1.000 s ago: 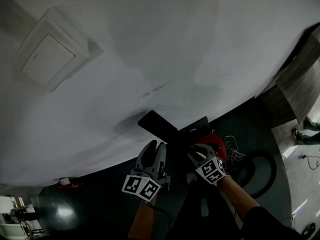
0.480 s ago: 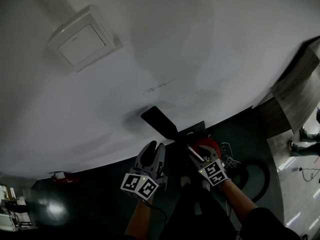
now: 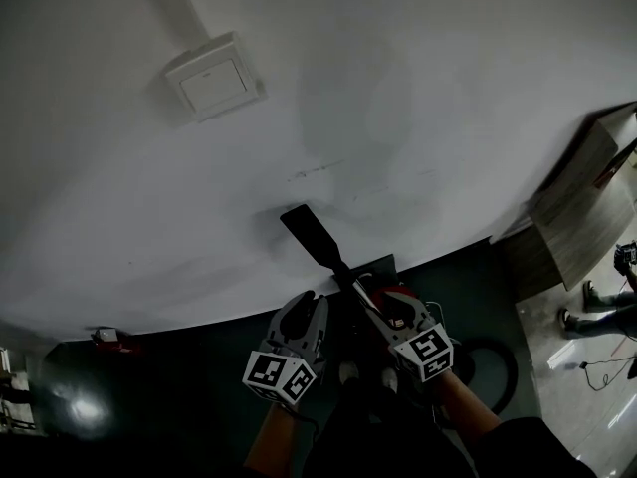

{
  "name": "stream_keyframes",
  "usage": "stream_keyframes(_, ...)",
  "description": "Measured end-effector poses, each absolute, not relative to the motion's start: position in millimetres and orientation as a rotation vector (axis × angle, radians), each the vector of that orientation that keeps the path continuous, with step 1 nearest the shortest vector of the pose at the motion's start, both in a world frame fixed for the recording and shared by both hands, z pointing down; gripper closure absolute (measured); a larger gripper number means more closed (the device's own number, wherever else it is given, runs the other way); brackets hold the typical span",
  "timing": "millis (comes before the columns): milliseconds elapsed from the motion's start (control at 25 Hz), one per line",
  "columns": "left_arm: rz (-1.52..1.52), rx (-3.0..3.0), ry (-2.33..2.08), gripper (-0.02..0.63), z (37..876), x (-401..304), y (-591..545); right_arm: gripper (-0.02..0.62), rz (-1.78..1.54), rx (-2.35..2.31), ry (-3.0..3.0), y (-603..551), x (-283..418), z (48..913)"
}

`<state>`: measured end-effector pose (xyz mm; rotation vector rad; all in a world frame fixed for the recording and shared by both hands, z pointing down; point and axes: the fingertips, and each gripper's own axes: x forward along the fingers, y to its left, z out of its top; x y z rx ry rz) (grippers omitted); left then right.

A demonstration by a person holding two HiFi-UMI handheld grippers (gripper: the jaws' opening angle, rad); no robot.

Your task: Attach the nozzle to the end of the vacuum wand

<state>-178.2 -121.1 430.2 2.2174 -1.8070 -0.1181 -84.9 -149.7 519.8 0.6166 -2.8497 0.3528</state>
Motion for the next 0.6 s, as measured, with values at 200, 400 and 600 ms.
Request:
stream_keyframes(200, -0.072, 2.238, -1.857, 0.543, 413, -165, -96, 0.507, 0.350, 0.654, -2.947, -132, -73, 470)
stream_keyframes(400, -0.051, 2.274, -1.861, 0.581, 403, -152, -72, 0.552, 0.368, 0.674, -3.005, -106, -71, 445)
stream_keyframes(600, -0.043, 2.322, -1.839, 0.601, 396, -148, -47, 0.577, 0.351, 0.694, -3.045, -75, -78, 425)
